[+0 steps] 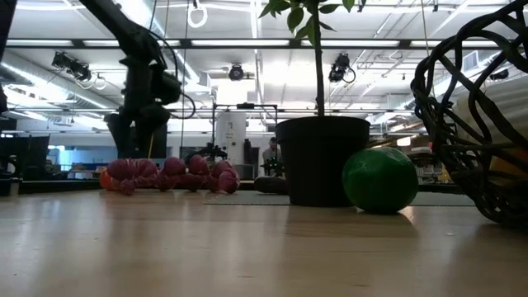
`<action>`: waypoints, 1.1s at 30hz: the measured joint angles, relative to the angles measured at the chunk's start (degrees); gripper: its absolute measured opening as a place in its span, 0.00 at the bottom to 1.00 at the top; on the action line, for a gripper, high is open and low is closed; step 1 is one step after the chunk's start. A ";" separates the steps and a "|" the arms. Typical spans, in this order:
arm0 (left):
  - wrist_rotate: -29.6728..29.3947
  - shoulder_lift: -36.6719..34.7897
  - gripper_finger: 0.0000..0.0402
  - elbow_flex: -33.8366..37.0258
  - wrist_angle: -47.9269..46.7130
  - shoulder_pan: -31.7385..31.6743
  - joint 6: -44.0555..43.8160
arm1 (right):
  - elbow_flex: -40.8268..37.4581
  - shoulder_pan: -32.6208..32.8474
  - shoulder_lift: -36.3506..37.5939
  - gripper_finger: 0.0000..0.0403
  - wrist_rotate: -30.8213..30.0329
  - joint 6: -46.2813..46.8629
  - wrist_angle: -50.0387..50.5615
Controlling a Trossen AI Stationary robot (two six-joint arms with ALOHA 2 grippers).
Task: Build produce basket
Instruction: Put the orange squash into the brown wire basket
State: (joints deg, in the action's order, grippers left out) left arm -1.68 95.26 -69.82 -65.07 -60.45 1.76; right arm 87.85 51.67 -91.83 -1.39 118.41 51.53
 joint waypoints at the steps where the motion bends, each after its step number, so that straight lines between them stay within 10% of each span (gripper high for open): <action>1: 0.01 0.41 0.99 0.00 -0.11 0.00 -0.05 | 0.00 0.20 0.00 0.77 -0.06 0.11 -0.34; 33: -9.46 10.54 0.98 -0.66 -1.96 0.80 -16.28 | 0.00 2.24 0.09 0.77 -0.84 -0.35 -3.88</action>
State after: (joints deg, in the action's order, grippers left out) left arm -11.14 105.80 -70.48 -67.03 -59.65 -14.52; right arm 87.85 53.92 -91.74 -2.23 118.06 47.65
